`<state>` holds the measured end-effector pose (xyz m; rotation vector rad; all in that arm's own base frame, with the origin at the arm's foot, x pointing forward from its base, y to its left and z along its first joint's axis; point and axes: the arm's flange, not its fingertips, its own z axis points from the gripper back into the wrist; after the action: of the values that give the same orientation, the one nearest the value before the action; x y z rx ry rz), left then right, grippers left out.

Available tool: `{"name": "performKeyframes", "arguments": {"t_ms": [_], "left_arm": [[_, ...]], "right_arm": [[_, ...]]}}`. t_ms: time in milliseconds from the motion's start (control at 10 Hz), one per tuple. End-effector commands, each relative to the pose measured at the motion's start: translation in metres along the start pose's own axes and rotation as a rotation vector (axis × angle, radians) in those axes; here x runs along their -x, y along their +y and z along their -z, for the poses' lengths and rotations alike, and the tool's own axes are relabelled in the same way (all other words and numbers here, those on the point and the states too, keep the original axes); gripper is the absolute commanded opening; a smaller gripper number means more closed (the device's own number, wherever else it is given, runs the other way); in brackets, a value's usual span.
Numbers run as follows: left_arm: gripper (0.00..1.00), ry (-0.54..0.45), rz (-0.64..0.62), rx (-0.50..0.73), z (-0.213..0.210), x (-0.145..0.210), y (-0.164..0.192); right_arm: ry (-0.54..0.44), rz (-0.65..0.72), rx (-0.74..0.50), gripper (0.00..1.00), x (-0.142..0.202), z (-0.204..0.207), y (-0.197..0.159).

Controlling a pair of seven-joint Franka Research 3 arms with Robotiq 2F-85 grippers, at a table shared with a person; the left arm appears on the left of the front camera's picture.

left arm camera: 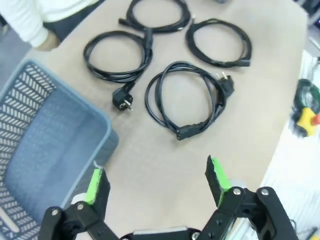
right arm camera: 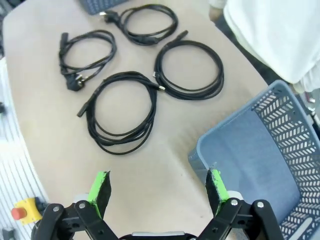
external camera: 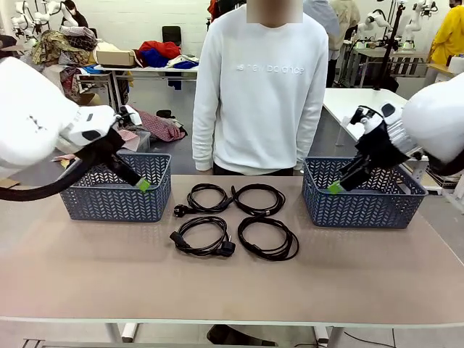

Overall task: Organize the cables according to human instructions.
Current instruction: Pick up a bundle of cables and place it in the basket indicated by the human.

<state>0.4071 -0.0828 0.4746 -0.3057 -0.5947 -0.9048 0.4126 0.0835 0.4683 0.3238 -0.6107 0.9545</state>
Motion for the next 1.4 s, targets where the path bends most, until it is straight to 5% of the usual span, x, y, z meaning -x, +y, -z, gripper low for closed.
{"name": "performKeyframes", "arguments": {"t_ms": [0, 600, 1300], "left_arm": [[1.00, -0.001, 0.045, 0.100, -0.002, 0.001, 0.027], [1.00, -0.017, 0.116, 0.230, 0.005, -0.003, 0.073], [1.00, 0.008, 0.097, 0.210, 0.009, -0.002, 0.069]], "right_arm": [[-0.063, -0.061, -0.089, 1.00, 0.003, -0.005, -0.024], [-0.154, -0.137, -0.214, 1.00, 0.002, -0.007, -0.055], [-0.129, -0.110, -0.215, 1.00, 0.004, -0.006, -0.053]]}}
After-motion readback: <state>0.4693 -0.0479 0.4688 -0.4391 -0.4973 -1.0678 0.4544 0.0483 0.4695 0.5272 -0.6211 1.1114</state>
